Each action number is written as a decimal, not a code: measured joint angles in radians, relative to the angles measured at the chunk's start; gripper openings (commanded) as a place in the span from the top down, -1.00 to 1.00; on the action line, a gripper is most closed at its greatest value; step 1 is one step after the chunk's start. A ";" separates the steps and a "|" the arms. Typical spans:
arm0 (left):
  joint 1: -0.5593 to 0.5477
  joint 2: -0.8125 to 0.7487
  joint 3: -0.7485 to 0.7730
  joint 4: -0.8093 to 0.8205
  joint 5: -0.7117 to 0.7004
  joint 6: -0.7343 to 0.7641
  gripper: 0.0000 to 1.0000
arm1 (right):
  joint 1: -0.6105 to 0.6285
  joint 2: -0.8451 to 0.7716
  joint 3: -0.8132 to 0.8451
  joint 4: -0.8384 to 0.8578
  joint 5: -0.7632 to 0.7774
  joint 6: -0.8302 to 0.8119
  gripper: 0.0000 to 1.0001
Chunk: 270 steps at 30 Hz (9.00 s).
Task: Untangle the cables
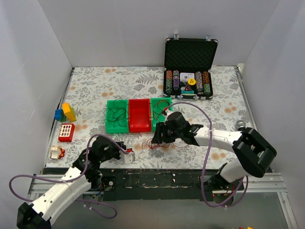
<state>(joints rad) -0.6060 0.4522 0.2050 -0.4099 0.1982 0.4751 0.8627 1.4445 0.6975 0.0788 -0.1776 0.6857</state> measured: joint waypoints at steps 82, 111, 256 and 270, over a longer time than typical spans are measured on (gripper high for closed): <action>0.000 -0.110 -0.036 -0.090 -0.031 0.122 1.00 | -0.182 0.047 1.230 -0.377 0.122 -0.354 0.97; 0.000 -0.104 -0.036 -0.084 -0.034 0.115 1.00 | -0.227 -0.016 0.818 -0.252 0.097 -0.341 0.97; 0.000 -0.033 0.355 -0.013 0.279 -0.315 1.00 | 0.053 -0.132 0.149 0.064 -0.335 -0.318 -0.62; 0.000 -0.014 0.419 -0.013 0.285 -0.343 1.00 | 0.151 0.013 0.168 0.074 -0.209 -0.300 0.46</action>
<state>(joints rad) -0.6060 0.4385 0.6239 -0.4225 0.4831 0.1326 1.0134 1.4570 0.8654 0.1532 -0.3862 0.3855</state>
